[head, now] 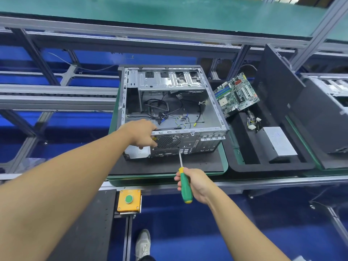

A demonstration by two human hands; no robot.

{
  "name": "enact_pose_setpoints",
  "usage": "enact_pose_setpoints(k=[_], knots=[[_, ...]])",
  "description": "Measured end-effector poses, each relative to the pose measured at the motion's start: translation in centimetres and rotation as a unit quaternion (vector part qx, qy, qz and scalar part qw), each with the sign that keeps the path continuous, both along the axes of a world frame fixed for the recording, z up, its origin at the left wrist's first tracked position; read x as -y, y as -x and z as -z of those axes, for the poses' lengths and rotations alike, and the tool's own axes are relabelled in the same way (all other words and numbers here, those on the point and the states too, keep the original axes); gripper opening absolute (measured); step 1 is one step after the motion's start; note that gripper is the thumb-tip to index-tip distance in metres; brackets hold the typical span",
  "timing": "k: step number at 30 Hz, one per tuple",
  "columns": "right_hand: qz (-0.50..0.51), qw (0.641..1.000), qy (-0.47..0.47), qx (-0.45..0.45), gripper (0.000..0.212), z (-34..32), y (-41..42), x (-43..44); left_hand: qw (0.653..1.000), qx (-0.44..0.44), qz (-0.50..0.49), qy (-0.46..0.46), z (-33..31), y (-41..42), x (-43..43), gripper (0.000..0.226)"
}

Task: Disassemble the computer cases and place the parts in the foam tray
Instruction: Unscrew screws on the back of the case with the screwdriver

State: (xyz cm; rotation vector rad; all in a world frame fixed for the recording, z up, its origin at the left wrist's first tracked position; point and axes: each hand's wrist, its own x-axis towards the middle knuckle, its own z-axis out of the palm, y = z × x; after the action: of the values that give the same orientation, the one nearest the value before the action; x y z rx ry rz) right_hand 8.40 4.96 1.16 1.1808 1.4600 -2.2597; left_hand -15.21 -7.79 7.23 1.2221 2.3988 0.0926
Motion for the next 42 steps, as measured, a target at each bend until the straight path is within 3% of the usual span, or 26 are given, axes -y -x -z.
enact_pose_setpoints(k=[2, 5, 10, 14, 17, 19, 21, 25, 29, 34, 39, 42], knots=[[-0.001, 0.996, -0.088, -0.007, 0.015, 0.3, -0.1, 0.4, 1.000, 0.004, 0.000, 0.003, 0.0, 0.0, 0.1, 0.019], [-0.013, 0.988, -0.155, -0.001, 0.029, 0.4, 0.1, 0.2, 1.000, 0.007, -0.006, 0.004, -0.1, -0.2, 0.1, 0.019], [-0.003, 1.000, -0.025, 0.019, 0.024, -0.3, 0.3, 0.1, 1.000, 0.018, -0.002, 0.004, -0.3, -0.4, 0.1, 0.015], [-0.023, 0.999, -0.032, 0.021, 0.025, -0.3, 0.1, 0.2, 1.000, 0.023, 0.003, -0.011, -1.1, -0.4, -0.2, 0.016], [-0.034, 0.997, -0.066, -0.011, 0.024, 0.0, -0.2, 0.4, 0.986, 0.167, -0.001, -0.025, -2.0, -0.6, -1.0, 0.019], [-0.020, 0.996, -0.079, -0.029, 0.020, 0.1, -0.3, 0.4, 0.962, 0.270, -0.019, -0.029, -2.3, -0.9, -2.4, 0.035], [0.001, 0.996, -0.079, -0.035, 0.016, 0.2, -0.5, 0.4, 0.967, 0.255, -0.009, 0.004, -2.3, -0.9, -4.6, 0.046], [-0.022, 0.993, -0.114, -0.002, 0.019, 0.3, -0.6, 0.0, 0.988, 0.130, 0.013, 0.087, -1.7, -1.0, -7.7, 0.088], [-0.033, 0.993, -0.109, 0.007, 0.025, 0.2, -0.3, 0.1, 0.989, 0.108, 0.008, 0.099, -1.4, -1.4, -8.3, 0.083], [0.000, 1.000, 0.018, 0.020, 0.028, -0.2, -0.1, 0.1, 0.988, 0.118, -0.001, 0.099, -1.8, -1.5, -8.4, 0.083], [-0.016, 0.998, -0.065, -0.021, 0.017, 0.4, -0.7, 0.0, 0.986, 0.120, -0.010, 0.115, -2.1, -1.7, -8.5, 0.079], [0.001, 0.996, -0.086, -0.018, 0.026, 0.8, -0.6, 0.0, 0.985, 0.127, -0.019, 0.117, -2.2, -1.8, -8.3, 0.087]])
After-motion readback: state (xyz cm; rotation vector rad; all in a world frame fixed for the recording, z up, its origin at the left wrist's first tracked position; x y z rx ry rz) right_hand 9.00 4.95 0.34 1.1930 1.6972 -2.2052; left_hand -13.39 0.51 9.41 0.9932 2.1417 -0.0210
